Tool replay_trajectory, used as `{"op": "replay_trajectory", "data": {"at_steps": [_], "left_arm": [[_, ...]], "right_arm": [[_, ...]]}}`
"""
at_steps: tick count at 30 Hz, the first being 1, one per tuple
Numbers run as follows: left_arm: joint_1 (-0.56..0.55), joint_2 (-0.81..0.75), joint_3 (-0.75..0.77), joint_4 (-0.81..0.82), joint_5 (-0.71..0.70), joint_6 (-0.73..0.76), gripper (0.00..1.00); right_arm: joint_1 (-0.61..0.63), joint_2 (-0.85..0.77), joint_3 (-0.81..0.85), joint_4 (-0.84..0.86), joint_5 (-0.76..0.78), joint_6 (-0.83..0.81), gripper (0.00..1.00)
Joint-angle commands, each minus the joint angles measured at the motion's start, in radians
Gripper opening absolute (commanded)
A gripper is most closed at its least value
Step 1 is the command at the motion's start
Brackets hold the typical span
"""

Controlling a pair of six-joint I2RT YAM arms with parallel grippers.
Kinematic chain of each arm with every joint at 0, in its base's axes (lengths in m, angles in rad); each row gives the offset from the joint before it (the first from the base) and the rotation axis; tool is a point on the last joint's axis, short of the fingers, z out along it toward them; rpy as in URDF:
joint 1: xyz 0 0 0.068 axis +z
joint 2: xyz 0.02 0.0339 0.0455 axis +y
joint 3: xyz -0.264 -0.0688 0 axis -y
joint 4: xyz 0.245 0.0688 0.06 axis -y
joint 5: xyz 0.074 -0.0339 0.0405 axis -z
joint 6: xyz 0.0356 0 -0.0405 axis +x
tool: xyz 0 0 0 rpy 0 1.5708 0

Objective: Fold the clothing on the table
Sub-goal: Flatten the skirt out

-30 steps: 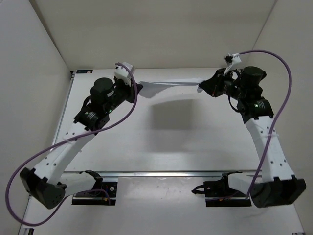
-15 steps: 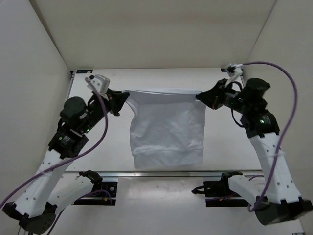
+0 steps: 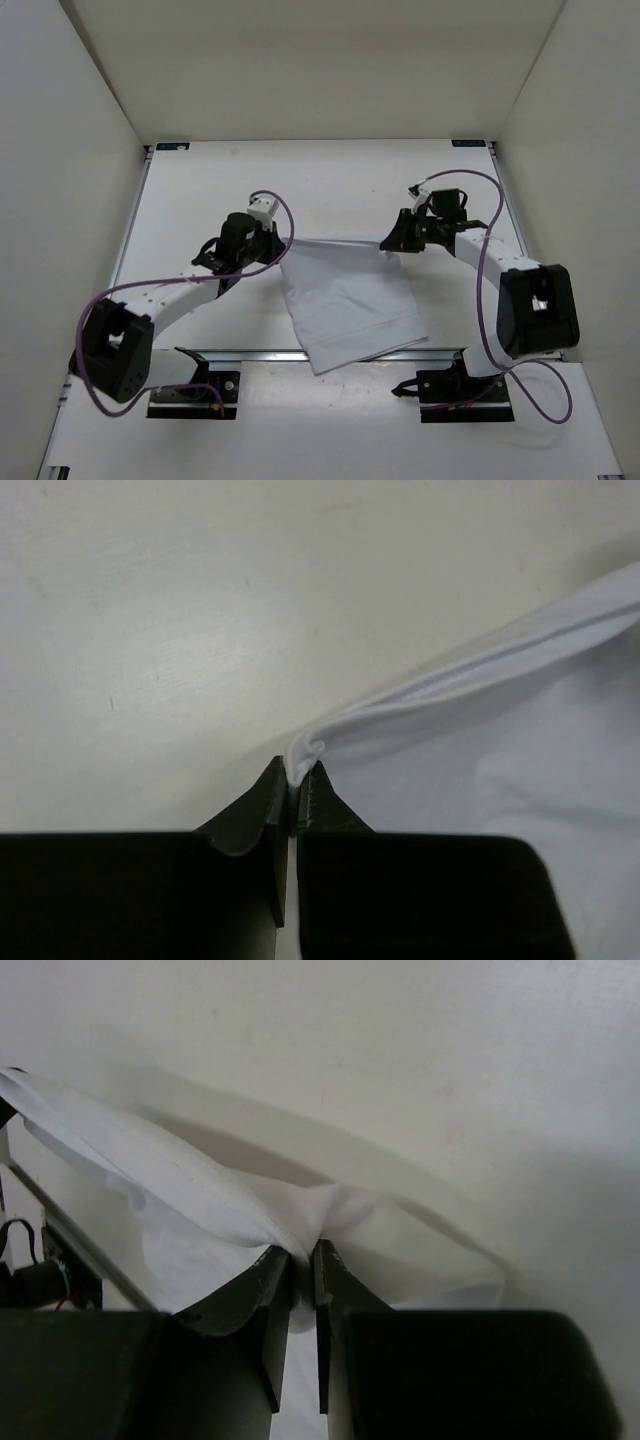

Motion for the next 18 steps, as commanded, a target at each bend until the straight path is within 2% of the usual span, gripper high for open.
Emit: {"op": "replay_trajectory", "data": {"at_steps": [1, 4, 6, 8, 10, 11, 12, 15, 18], "left_arm": [[0.011, 0.117, 0.137, 0.121, -0.079, 0.004, 0.00], [0.013, 0.230, 0.249, 0.100, -0.089, 0.013, 0.00], [0.023, 0.292, 0.321, 0.072, -0.122, 0.024, 0.00], [0.028, 0.364, 0.393, 0.016, -0.136, 0.024, 0.14], [0.036, 0.398, 0.465, -0.029, -0.141, 0.029, 0.62], [0.042, 0.407, 0.494, -0.049, -0.159, 0.033, 0.92], [0.033, 0.406, 0.502, -0.058, -0.193, 0.035, 0.99], [0.022, 0.372, 0.506, -0.101, -0.257, 0.039, 0.99], [0.048, 0.305, 0.452, -0.119, -0.282, -0.048, 0.99]], "right_arm": [[-0.035, 0.073, 0.141, 0.126, 0.020, -0.027, 0.11], [-0.047, 0.177, 0.256, 0.149, 0.003, -0.030, 0.19], [-0.044, 0.220, 0.325, 0.136, 0.031, -0.043, 0.36], [-0.052, 0.252, 0.399, 0.067, 0.039, -0.082, 0.70], [-0.060, 0.268, 0.451, 0.019, 0.045, -0.113, 0.78], [-0.067, 0.260, 0.445, 0.011, 0.045, -0.115, 0.79], [-0.075, 0.230, 0.435, 0.017, 0.059, -0.124, 0.79], [-0.092, 0.142, 0.324, 0.049, 0.077, -0.136, 0.84], [-0.090, 0.079, 0.211, 0.057, 0.108, -0.165, 0.86]]}}
